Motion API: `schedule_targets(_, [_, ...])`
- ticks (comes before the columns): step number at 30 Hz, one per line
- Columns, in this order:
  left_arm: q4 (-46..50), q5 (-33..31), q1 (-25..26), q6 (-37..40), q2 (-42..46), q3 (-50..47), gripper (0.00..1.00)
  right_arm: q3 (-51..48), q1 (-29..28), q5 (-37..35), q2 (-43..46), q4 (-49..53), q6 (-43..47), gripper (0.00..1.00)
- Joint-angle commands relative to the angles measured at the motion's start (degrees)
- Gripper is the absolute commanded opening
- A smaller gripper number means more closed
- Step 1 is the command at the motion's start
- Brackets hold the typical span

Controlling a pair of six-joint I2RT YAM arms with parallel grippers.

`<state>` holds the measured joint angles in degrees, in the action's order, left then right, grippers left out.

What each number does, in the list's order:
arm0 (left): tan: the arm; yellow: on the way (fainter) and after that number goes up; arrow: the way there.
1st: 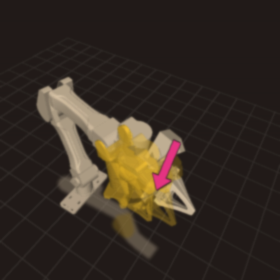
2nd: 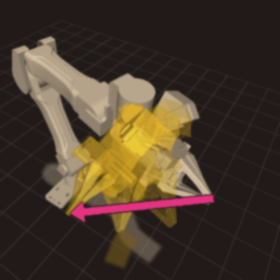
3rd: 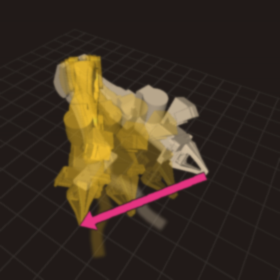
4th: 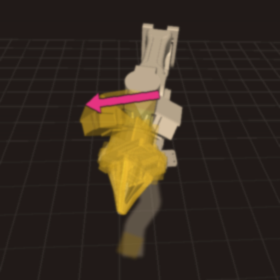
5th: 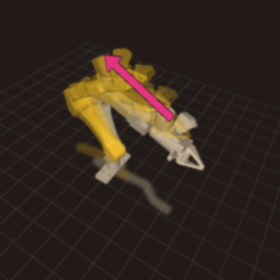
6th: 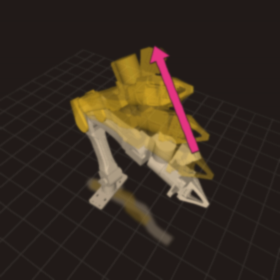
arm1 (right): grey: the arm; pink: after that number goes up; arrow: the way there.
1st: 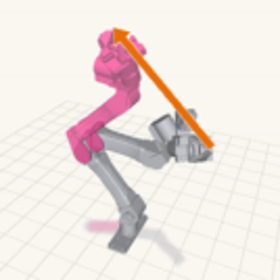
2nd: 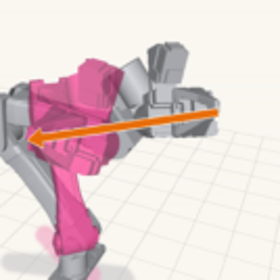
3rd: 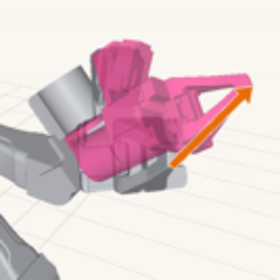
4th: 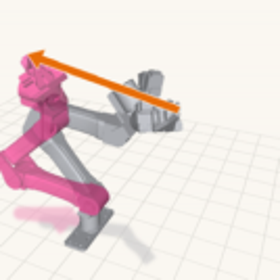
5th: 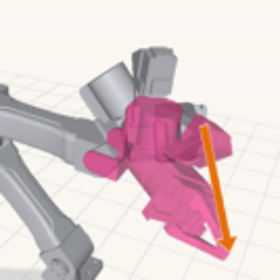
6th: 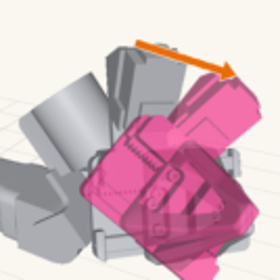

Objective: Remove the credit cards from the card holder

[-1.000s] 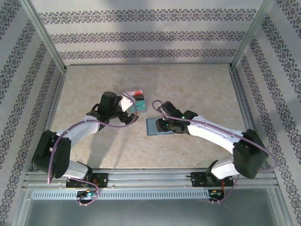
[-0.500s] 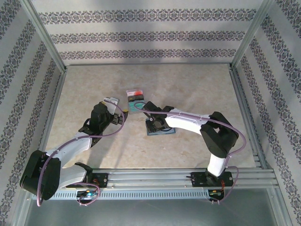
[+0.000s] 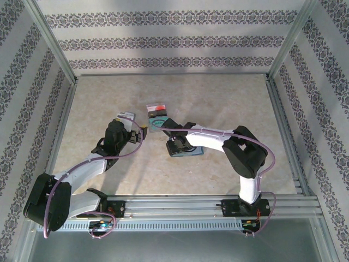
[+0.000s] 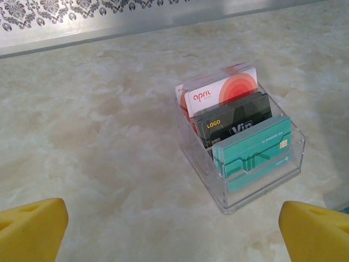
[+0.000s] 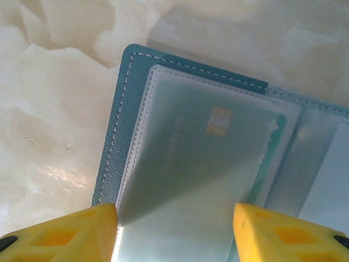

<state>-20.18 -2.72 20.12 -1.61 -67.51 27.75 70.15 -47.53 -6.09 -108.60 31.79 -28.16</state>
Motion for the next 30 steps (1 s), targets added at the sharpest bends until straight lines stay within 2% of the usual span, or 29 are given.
schedule_targets(1, [-2.9,-0.7,-0.8,-0.4,0.0,-0.2,0.99,0.6,-0.3,-1.7,-1.4,0.9,0.4,0.56])
schedule_targets(8, [-1.1,0.0,-0.7,0.6,0.3,0.5,1.00,-0.7,-0.1,-1.5,-2.6,-0.4,0.3,0.50])
schedule_targets(19, [1.8,1.6,-0.6,2.1,0.9,2.3,1.00,-1.4,0.0,-3.1,-0.4,-1.0,0.5,0.20])
schedule_targets(22, [2.3,1.8,-0.1,2.4,1.3,2.9,1.00,-1.8,0.1,-4.9,1.4,-0.9,0.5,0.20])
schedule_targets(30, [3.8,0.3,0.9,2.7,3.2,4.2,1.00,-4.0,1.3,-7.9,5.2,-0.2,0.6,0.34])
